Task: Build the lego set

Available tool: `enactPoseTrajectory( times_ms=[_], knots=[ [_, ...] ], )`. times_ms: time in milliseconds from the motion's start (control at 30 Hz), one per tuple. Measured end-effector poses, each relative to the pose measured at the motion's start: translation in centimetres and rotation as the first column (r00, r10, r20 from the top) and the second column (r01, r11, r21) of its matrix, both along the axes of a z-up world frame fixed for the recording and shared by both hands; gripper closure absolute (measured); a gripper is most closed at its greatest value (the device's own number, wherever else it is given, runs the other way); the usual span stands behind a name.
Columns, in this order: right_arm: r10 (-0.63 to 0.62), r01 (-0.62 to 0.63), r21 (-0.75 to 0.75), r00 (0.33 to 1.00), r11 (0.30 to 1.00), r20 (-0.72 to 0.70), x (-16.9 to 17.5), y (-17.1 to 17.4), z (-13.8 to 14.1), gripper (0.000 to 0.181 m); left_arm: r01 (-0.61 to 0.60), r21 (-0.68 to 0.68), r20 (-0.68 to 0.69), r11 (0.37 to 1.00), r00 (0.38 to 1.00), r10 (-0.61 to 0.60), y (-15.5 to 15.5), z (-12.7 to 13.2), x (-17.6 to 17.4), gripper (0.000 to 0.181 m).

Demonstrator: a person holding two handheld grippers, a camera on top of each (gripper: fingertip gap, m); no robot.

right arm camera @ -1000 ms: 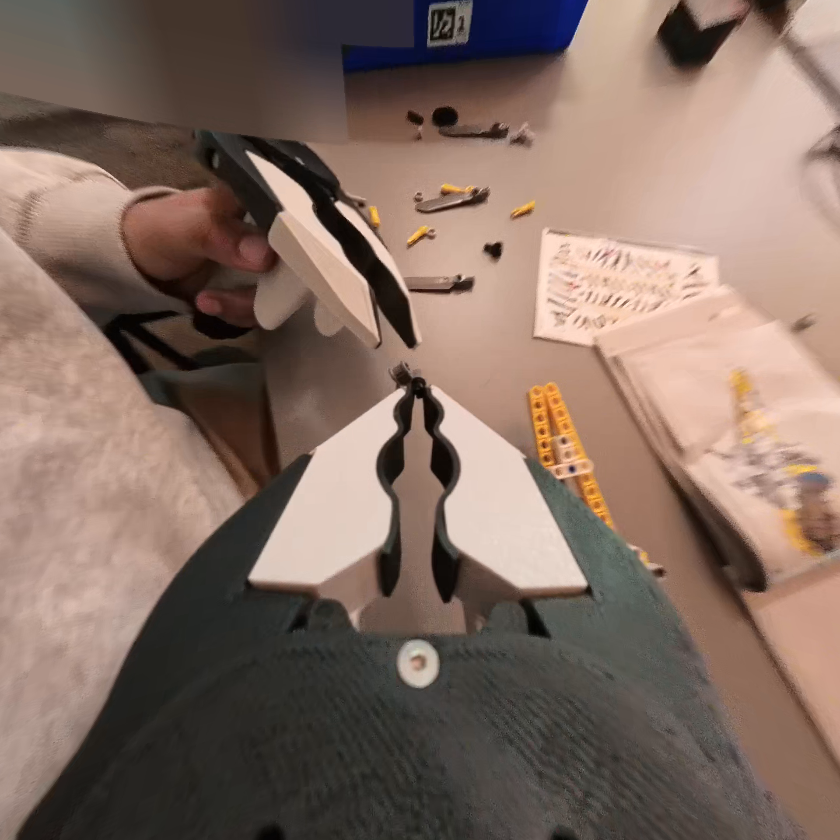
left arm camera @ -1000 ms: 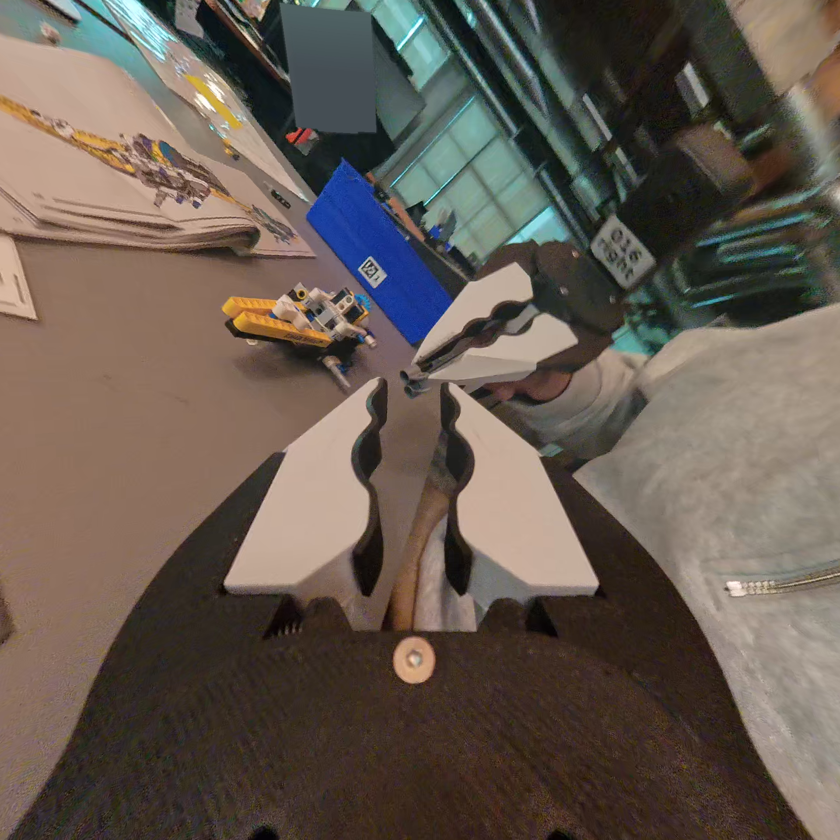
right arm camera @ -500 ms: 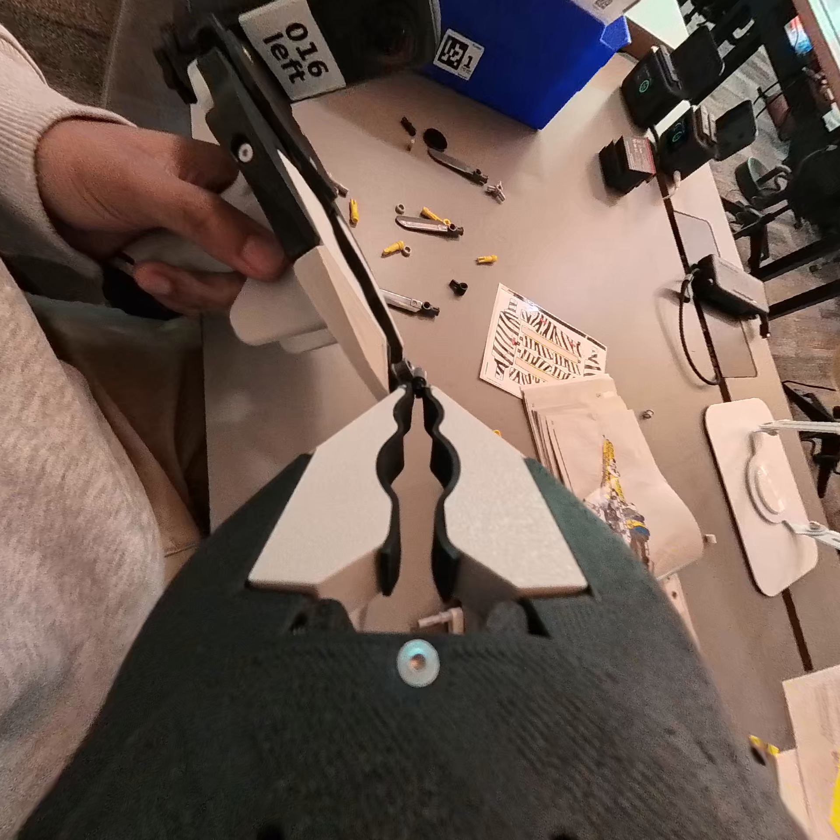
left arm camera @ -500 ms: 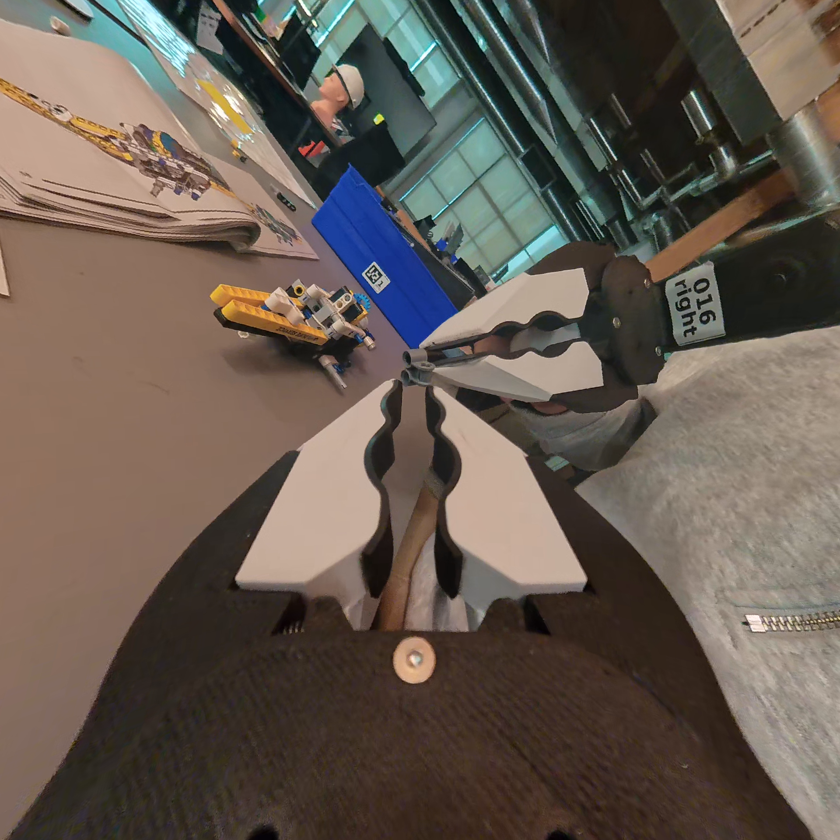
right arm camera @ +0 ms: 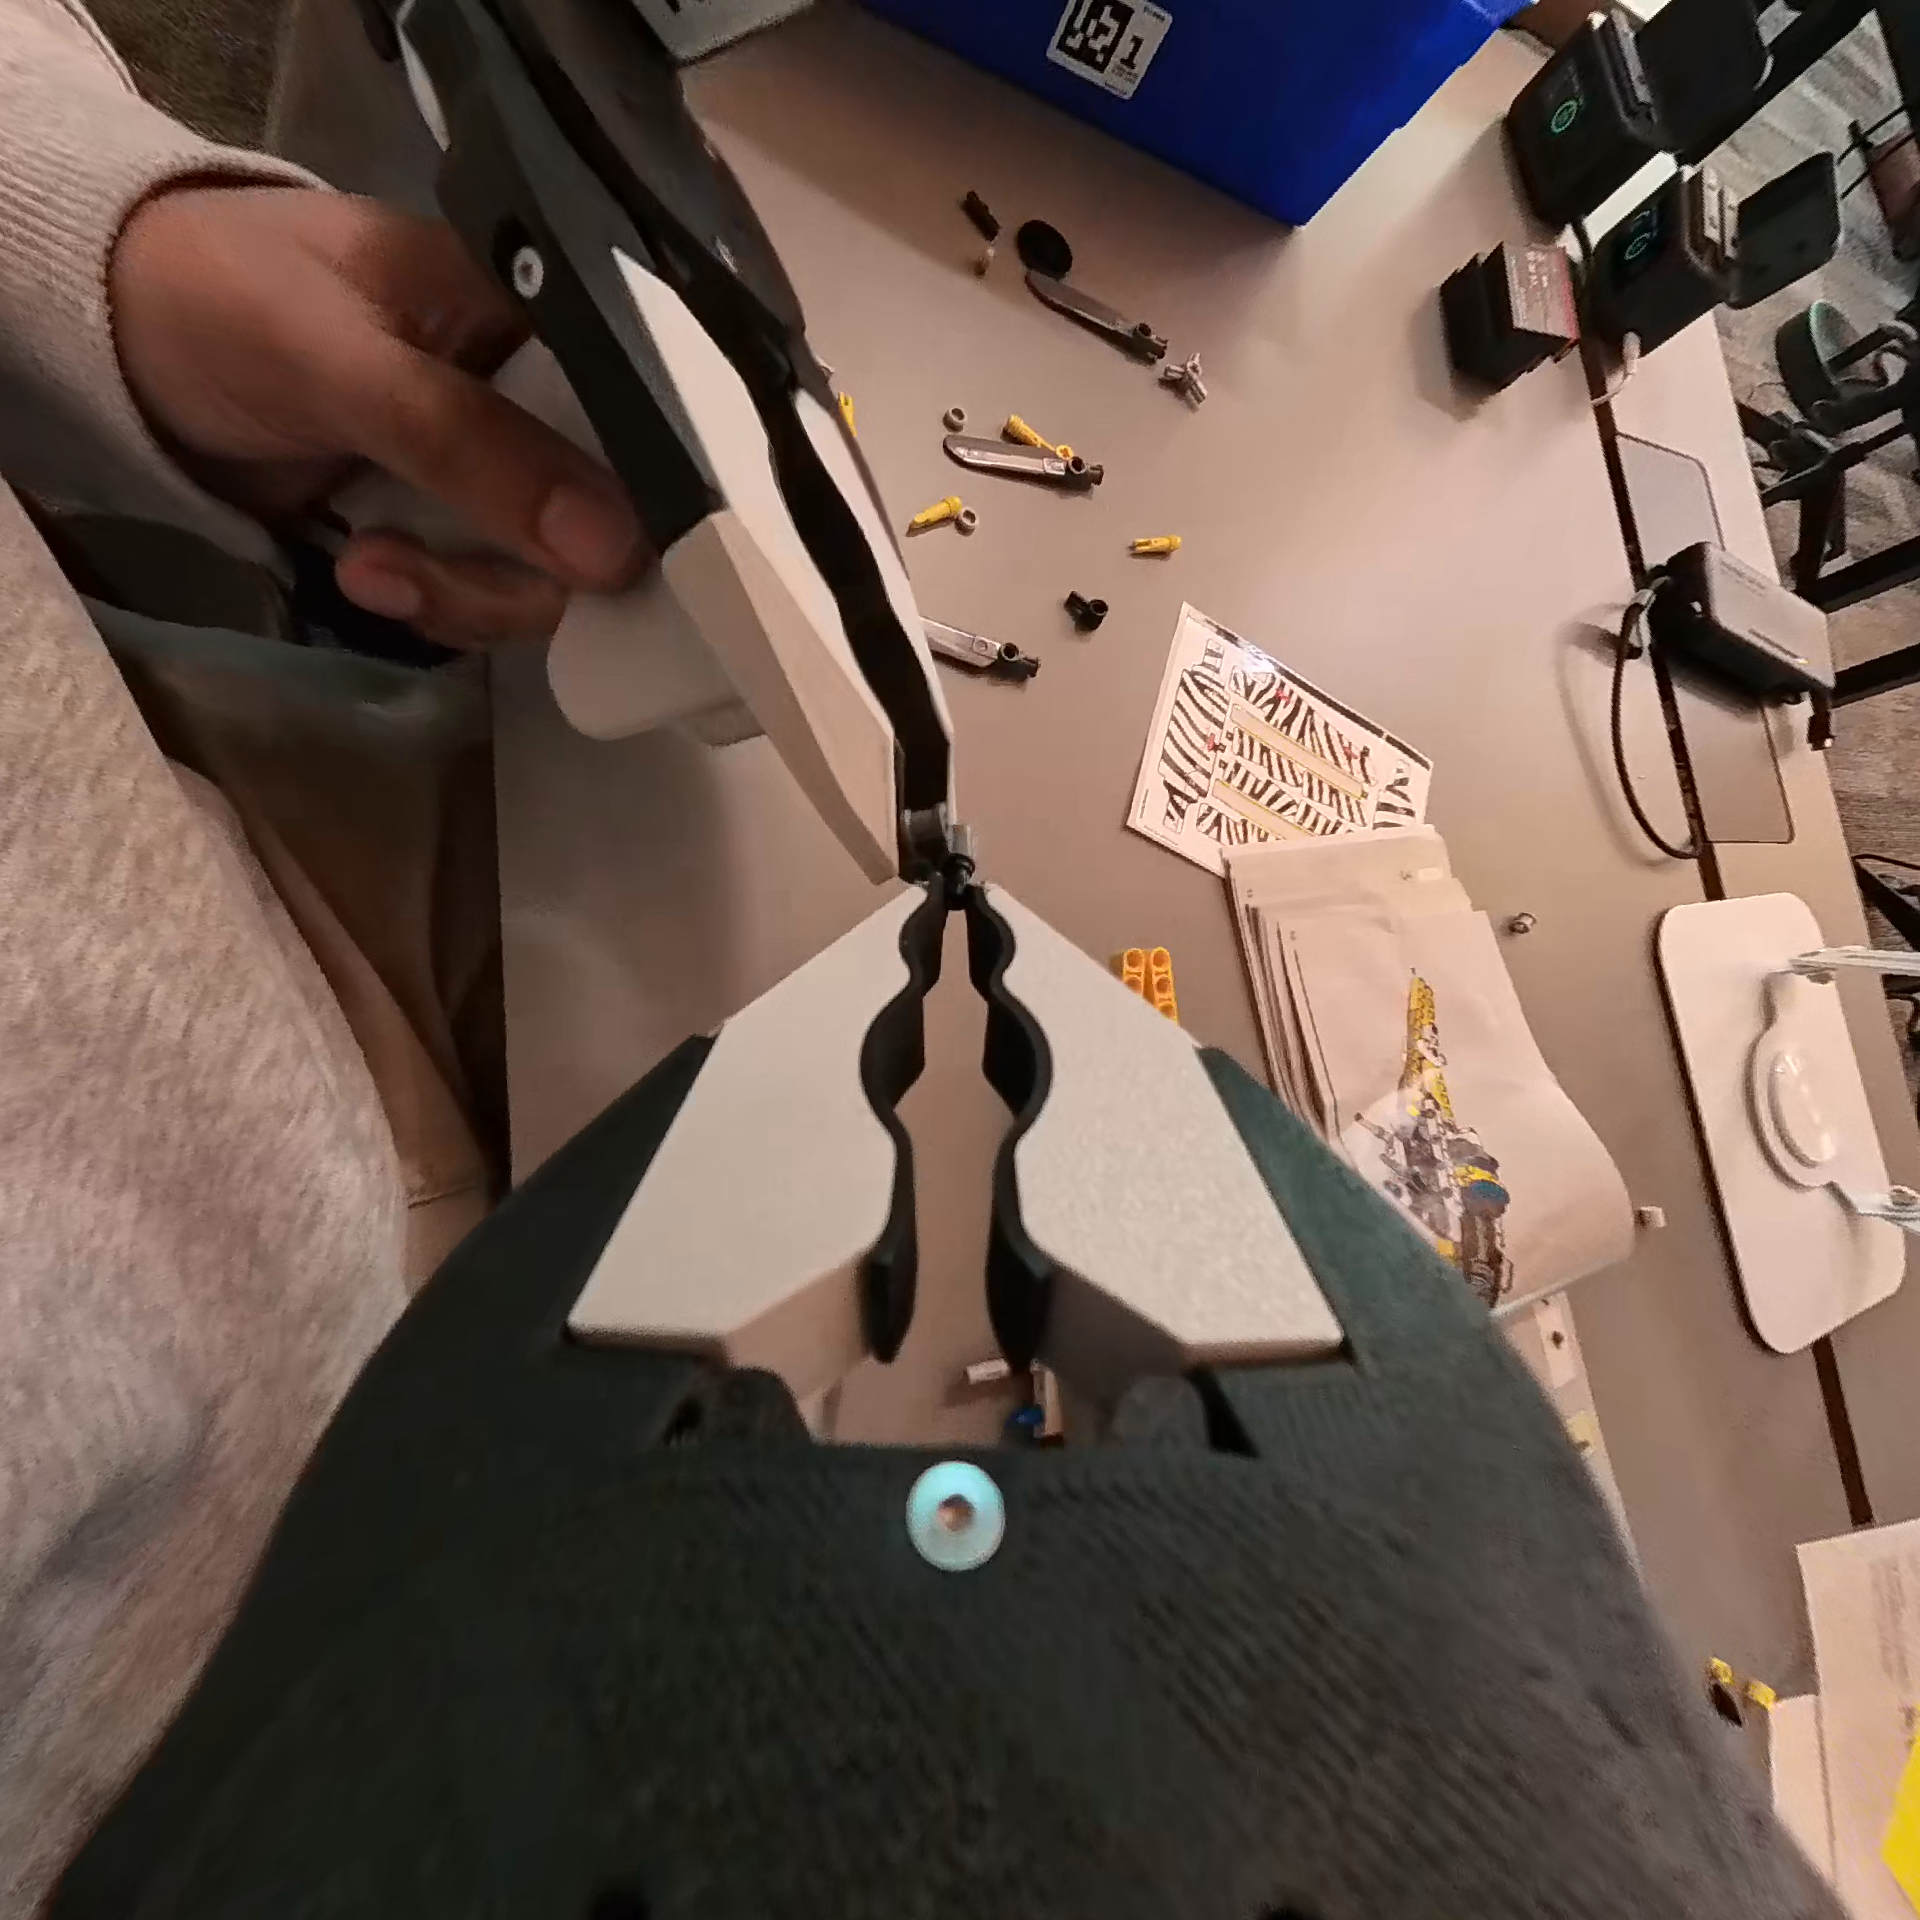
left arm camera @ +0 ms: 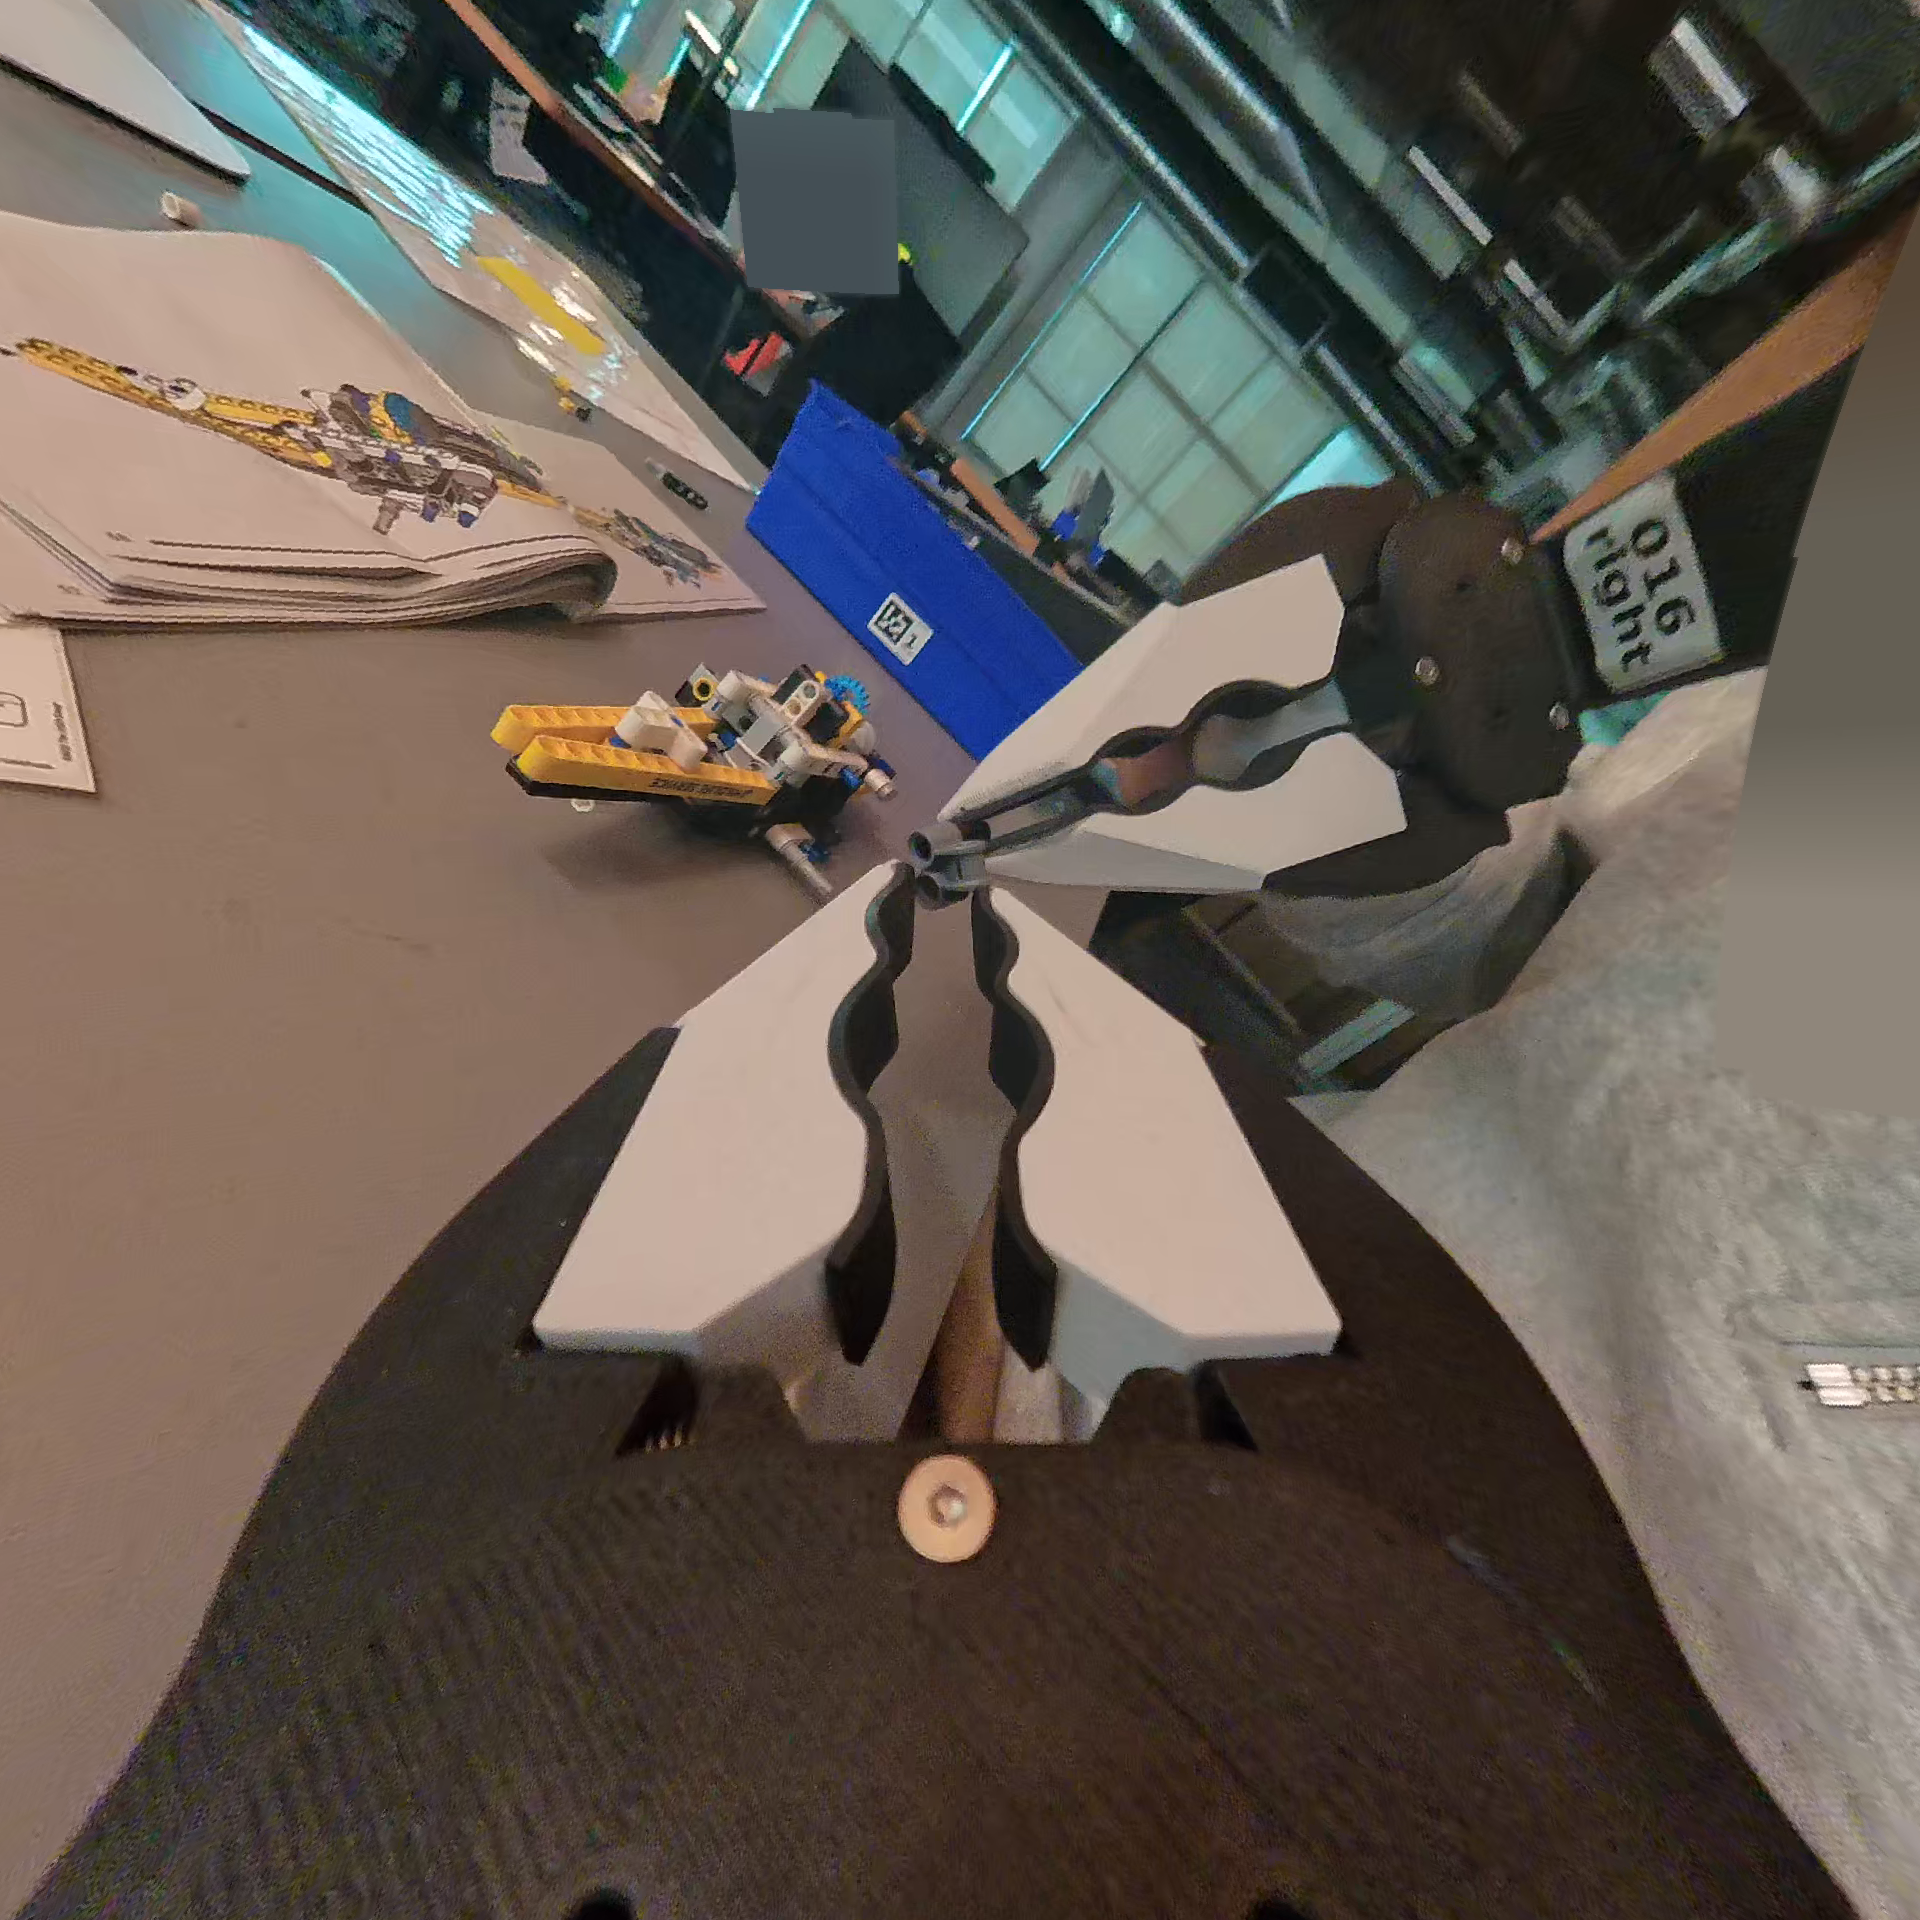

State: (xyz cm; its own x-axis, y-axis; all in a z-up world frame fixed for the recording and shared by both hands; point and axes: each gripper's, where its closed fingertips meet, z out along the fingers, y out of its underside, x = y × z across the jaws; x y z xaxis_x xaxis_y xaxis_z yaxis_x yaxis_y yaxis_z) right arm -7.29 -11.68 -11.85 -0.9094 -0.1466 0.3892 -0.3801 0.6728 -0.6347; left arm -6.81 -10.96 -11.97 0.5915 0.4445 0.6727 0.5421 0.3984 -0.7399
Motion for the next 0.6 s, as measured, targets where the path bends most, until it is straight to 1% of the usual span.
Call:
enactPoseTrajectory(
  times_ms=[167, 333, 467, 600],
  knots=[
    [0.029, -0.03, 0.026, 0.999, 0.999, 0.03, 0.4, 0.5, -0.5, 0.179, 0.017, -0.143, -0.023, 0.99, 1.0, -0.021, 0.7, -0.9, 0.4, 0.177],
    [0.05, -0.054, 0.068, 0.997, 0.996, 0.062, 1.0, 1.0, -1.0, 0.179, 0.021, -0.283, -0.024, 0.959, 0.999, -0.029, 1.5, -2.2, 0.6, 0.181],
    [0.046, -0.055, 0.105, 0.995, 0.993, 0.089, 1.0, 1.3, -1.4, 0.179, 0.031, -0.297, -0.012, 0.954, 0.999, -0.036, 1.7, -2.5, 0.6, 0.181],
    [0.038, -0.051, 0.131, 0.994, 0.99, 0.1, 0.9, 1.4, -2.0, 0.179, 0.018, -0.345, -0.007, 0.938, 1.0, -0.022, 1.8, -3.1, 0.5, 0.181]
  ],
)
